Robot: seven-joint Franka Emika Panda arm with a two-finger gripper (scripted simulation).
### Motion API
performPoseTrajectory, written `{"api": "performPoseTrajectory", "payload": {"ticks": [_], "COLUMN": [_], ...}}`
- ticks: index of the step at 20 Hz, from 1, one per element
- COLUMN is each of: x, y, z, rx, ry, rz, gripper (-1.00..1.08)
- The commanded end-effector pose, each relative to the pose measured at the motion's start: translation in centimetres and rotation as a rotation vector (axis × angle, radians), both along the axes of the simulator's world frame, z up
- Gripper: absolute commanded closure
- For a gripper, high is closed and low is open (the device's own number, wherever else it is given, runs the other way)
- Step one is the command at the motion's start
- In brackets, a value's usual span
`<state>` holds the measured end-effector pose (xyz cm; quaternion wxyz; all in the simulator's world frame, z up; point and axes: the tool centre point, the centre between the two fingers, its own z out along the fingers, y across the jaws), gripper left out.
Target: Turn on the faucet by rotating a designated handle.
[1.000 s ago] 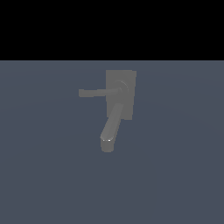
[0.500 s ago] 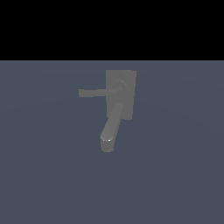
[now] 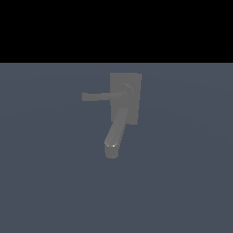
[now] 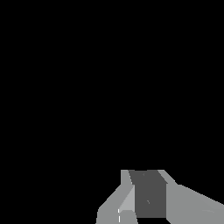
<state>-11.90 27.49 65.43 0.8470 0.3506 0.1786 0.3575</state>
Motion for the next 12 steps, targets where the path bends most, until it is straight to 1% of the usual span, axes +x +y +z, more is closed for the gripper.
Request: {"api": "performPoseTrajectory", "payload": {"ticks": [1,4,7,12], "x": [2.1,4.6,7.2,11.3], "y": [1.6,3.0,3.7,3.3], "z": [-2.8,-6.7,-11.1,-19.3], "rx": [-0.105,-0.223,-0.336,-0.508], "ry": [0.046,0.112,0.19,0.341], "rz": [0.006,0.008,0.006,-0.006], "gripper": [1.08,1.08,1.08,1.08]}}
